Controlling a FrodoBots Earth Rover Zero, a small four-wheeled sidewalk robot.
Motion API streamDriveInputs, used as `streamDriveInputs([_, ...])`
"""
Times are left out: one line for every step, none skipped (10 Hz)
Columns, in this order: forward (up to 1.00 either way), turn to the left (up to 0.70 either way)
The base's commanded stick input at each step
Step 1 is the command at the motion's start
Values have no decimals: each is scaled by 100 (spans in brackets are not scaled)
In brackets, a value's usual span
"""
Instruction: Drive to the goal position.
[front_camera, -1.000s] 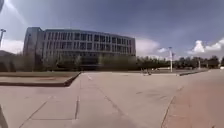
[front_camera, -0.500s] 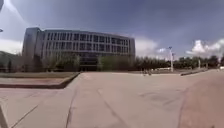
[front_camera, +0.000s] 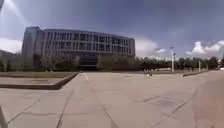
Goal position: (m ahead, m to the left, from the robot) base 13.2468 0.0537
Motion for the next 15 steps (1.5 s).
streamDriveInputs([70,0])
streamDriveInputs([70,0])
streamDriveInputs([70,0])
streamDriveInputs([70,0])
streamDriveInputs([70,0])
streamDriveInputs([70,0])
streamDriveInputs([70,0])
streamDriveInputs([70,0])
streamDriveInputs([70,0])
streamDriveInputs([70,0])
streamDriveInputs([70,0])
streamDriveInputs([70,0])
streamDriveInputs([70,0])
streamDriveInputs([70,0])
streamDriveInputs([70,0])
